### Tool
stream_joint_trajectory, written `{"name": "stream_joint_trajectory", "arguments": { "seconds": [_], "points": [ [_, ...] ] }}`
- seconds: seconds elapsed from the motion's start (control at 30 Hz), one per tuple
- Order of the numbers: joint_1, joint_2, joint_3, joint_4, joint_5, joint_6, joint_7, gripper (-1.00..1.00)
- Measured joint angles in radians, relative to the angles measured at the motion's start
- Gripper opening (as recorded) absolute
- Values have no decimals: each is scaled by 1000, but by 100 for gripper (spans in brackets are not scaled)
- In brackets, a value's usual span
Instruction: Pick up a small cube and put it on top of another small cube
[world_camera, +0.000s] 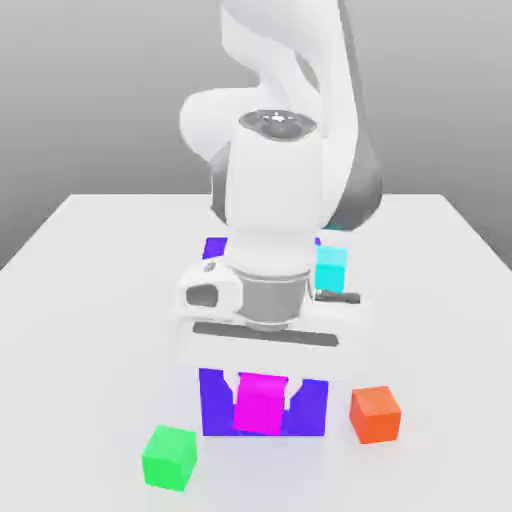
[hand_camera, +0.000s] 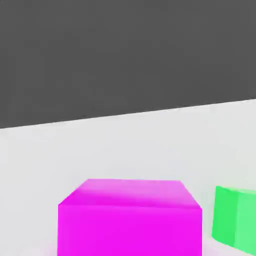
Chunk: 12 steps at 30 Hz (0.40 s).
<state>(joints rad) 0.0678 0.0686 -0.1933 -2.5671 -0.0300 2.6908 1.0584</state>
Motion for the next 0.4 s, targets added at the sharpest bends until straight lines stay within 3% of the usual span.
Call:
{"name": "stream_joint_trajectory", "arguments": {
  "seconds": [0.1, 0.27, 0.3, 0.4],
  "points": [
    [-74, 1, -32, 0, 54, -46, 9, -100],
    [-105, 149, 12, 5, 139, 84, -55, -100],
    [-109, 169, 18, 6, 150, 102, -64, 100],
    [-109, 169, 18, 6, 150, 102, -64, 100]
  ]
}}
